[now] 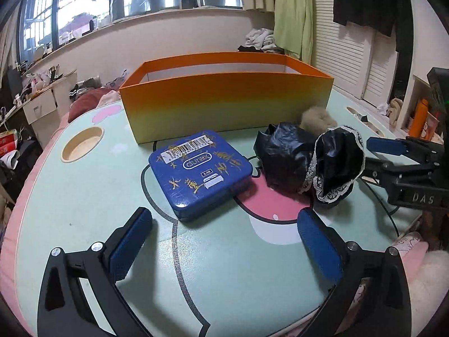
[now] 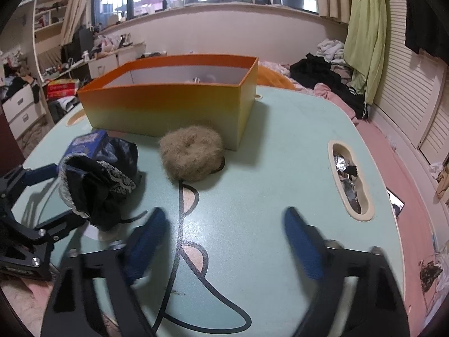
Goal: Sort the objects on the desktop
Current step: 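Reach into the box and grasp the white fluffy pompom with the right gripper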
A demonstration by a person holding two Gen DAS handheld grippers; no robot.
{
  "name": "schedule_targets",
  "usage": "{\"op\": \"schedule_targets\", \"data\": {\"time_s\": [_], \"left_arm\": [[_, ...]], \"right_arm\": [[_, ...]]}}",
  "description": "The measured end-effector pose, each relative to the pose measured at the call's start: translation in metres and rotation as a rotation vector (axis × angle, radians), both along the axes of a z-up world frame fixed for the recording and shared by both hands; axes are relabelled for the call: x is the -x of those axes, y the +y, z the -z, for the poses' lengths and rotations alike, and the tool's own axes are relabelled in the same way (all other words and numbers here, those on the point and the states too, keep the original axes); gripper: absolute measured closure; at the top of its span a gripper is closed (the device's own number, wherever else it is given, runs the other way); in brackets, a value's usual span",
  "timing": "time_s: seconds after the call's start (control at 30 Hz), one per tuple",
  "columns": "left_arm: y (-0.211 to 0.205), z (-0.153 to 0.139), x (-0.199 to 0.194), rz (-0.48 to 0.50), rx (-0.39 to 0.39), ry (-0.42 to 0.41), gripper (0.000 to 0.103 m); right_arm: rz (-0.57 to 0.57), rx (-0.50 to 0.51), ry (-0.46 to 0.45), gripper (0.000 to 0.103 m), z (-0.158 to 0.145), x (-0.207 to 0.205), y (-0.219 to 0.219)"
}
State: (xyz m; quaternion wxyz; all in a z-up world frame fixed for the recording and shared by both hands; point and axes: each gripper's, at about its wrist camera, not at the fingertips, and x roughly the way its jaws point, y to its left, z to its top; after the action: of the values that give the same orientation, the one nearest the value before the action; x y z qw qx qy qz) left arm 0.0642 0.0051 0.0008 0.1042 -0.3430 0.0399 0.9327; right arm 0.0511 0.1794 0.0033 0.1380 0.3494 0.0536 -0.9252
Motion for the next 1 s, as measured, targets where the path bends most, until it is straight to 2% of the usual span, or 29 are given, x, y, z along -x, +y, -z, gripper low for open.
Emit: {"op": "schedule_targets", "data": {"time_s": [0.2, 0.27, 0.33, 0.37, 0.43, 0.47, 0.53, 0.63, 0.67, 0.77, 0.83, 0.87, 0.9, 0.93, 0.97, 1.0], "left_arm": [[-0.001, 0.000, 0.001, 0.001, 0.000, 0.000, 0.000], [-0.001, 0.000, 0.000, 0.001, 0.000, 0.001, 0.000], [0.001, 0.002, 0.000, 0.002, 0.001, 0.001, 0.000], [0.001, 0.002, 0.000, 0.004, 0.001, 0.001, 0.000], [-0.001, 0.002, 0.000, 0.005, 0.001, 0.001, 0.000], [-0.001, 0.002, 0.000, 0.005, 0.000, 0.001, 0.000], [0.000, 0.002, 0.000, 0.005, 0.001, 0.002, 0.000], [0.000, 0.002, 0.000, 0.007, 0.001, 0.002, 0.000], [0.001, 0.002, 0.000, 0.007, 0.001, 0.003, 0.000], [0.003, 0.001, 0.001, 0.008, 0.000, 0.003, 0.000], [0.005, 0.002, 0.001, 0.008, -0.001, 0.004, 0.000], [0.005, 0.002, 0.001, 0.011, -0.001, 0.006, 0.000], [0.005, 0.001, 0.002, 0.011, -0.001, 0.006, 0.000], [0.006, 0.001, 0.003, 0.011, -0.001, 0.006, 0.000], [0.006, 0.002, 0.004, 0.011, -0.001, 0.004, 0.000], [0.006, 0.001, 0.003, 0.012, -0.001, 0.005, 0.000]], "right_arm": [[-0.021, 0.062, 0.063, 0.040, -0.016, -0.008, 0.007], [-0.028, 0.106, 0.097, 0.040, -0.032, -0.008, 0.013], [-0.045, 0.168, 0.088, 0.040, -0.051, 0.002, 0.017], [-0.062, 0.229, 0.071, 0.041, -0.065, 0.013, 0.019], [-0.095, 0.310, 0.032, 0.059, -0.085, 0.032, 0.017], [-0.115, 0.321, 0.001, 0.072, -0.095, 0.048, 0.008], [-0.156, 0.299, -0.064, 0.072, -0.107, 0.080, -0.017], [-0.170, 0.322, -0.206, 0.068, -0.103, 0.123, -0.046], [-0.162, 0.308, -0.286, 0.066, -0.094, 0.143, -0.060], [-0.132, 0.163, -0.378, 0.066, -0.066, 0.174, -0.089], [-0.089, 0.053, -0.372, 0.066, -0.050, 0.184, -0.100], [-0.056, -0.035, -0.297, 0.066, -0.048, 0.186, -0.107], [-0.044, -0.098, -0.296, 0.066, -0.042, 0.188, -0.112], [-0.064, -0.120, -0.322, 0.066, -0.034, 0.191, -0.117], [-0.102, -0.126, -0.382, 0.071, -0.022, 0.194, -0.124], [-0.108, -0.145, -0.341, 0.071, -0.024, 0.192, -0.127]]}}
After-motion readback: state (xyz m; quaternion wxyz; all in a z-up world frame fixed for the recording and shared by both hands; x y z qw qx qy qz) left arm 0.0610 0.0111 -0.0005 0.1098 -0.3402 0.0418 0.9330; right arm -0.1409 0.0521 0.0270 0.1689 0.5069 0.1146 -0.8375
